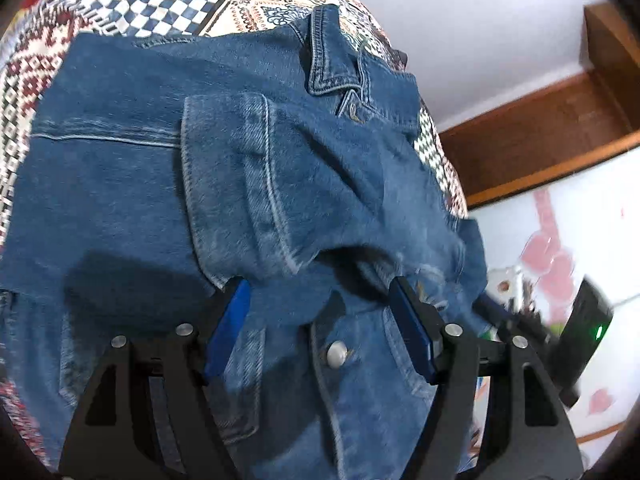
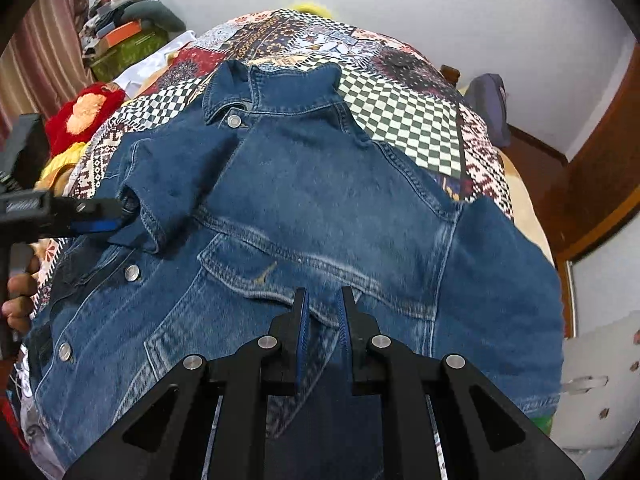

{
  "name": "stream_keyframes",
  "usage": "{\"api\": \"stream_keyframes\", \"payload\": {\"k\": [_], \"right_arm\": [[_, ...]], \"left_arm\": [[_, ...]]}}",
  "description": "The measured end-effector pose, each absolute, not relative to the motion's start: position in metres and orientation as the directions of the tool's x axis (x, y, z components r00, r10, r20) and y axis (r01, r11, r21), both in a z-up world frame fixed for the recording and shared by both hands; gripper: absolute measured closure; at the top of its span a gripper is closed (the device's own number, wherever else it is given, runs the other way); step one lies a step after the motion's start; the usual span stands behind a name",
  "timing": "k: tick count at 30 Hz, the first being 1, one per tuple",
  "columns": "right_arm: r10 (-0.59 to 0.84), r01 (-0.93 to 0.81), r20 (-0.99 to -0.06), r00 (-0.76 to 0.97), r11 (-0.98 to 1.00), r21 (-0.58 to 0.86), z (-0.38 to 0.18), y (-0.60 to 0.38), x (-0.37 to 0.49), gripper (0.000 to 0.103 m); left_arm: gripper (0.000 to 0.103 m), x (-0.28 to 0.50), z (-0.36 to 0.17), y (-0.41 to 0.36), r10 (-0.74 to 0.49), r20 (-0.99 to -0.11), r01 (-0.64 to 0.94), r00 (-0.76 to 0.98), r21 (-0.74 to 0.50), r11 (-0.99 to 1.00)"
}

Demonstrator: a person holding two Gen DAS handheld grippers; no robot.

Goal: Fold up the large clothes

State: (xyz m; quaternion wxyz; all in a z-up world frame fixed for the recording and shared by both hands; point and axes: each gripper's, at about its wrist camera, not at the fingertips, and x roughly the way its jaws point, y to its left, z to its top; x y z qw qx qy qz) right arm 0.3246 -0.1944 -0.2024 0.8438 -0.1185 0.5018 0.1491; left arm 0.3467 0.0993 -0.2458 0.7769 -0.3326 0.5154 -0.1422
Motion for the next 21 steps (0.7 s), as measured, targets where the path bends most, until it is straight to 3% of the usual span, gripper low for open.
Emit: {"api": "stream_keyframes", "payload": {"k": [4,9,15,19,21], "right_arm": [[0.142,-0.364,-0.883,0.448,0.931,-0.035,-0.203,-0.204,0.319,0.092],[0.140,-0.342,-0.881,0.451,0.939,-0.025,-0.203,-0.214,0.321,0.092],[0.162,-0.332,-0.878,0.450,0.943,0.005,-0.204,-0.219,0.322,0.092],[0.165,-0.331,-0.879,0.447,0.944,0.009,-0.206,-0.220,0.320,0.092],[0.169,-0.331,-0.878,0.449,0.944,0.013,-0.205,-0.221,0.318,0.092]], "left_arm": [[0.033,0.354,-0.243,0.109,-0.607,-0.635,-0.145,0.479,-0.739,0.658],[0.033,0.366,-0.260,0.123,-0.622,-0.614,-0.239,0.486,-0.778,0.581],[0.036,0.383,-0.260,0.119,-0.545,-0.683,-0.317,0.485,-0.719,0.619],[0.071,0.393,-0.252,0.097,-0.377,-0.808,-0.305,0.453,-0.538,0.786],[0.078,0.393,-0.240,0.082,-0.289,-0.835,-0.239,0.469,-0.435,0.868]]}}
